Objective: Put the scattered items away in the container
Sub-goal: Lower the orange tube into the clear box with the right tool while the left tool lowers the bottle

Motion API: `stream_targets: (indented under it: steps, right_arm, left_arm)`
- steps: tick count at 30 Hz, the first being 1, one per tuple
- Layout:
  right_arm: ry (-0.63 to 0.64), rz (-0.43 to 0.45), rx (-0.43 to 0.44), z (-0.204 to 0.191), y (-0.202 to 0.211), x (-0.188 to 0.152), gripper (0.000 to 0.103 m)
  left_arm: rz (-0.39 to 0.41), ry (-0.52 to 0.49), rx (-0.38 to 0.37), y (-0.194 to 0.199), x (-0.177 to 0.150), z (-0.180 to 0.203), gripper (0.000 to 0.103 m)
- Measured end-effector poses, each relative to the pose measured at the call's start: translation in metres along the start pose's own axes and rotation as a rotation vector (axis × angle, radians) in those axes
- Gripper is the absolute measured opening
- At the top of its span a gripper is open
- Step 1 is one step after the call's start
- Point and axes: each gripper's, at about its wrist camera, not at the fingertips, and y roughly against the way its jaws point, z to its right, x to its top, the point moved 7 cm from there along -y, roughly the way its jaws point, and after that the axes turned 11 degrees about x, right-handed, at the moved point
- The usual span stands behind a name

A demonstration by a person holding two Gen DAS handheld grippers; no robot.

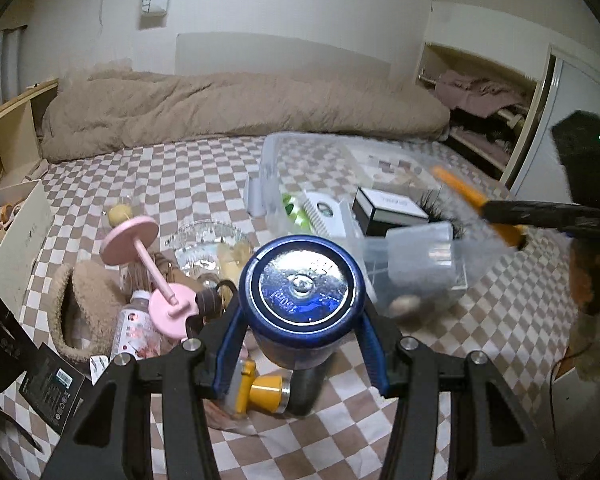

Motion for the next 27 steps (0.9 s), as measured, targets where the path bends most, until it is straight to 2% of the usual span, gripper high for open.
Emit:
stream_targets:
  steps: [6,12,16,20,24,27]
  right_arm:
    - [0.061,-0.145,-0.075,0.011,-0.040,0.013,0.031]
    - [0.079,-0.254,-0.105,0.020,-0.080,0.019,0.031]
    - [0.038,-0.325,-0.050,0.015,-0.103,0.014,0.031]
    - [-0.060,-0.391,0.027,0.014,-0.119,0.009,0.031]
    - [-0.174,-0.402,0.130,0.010,-0.124,0.008,0.032]
    - [-0.196,-0.388,0.112,0.008,-0.121,0.010,0.034]
  left_arm:
    - [0.027,0.020,-0.006,0.006,0.013,-0.006,0.052]
    - [0.025,0.030,0.005,0.003,0.016,-0.015,0.052]
    - [0.024,0.037,0.014,0.002,0.019,-0.021,0.052]
    - [0.023,0.050,0.011,0.003,0.019,-0.025,0.052]
    - [0.024,0.047,0.012,0.004,0.019,-0.024,0.052]
    - [0.023,0.048,0.012,0.004,0.019,-0.024,0.052]
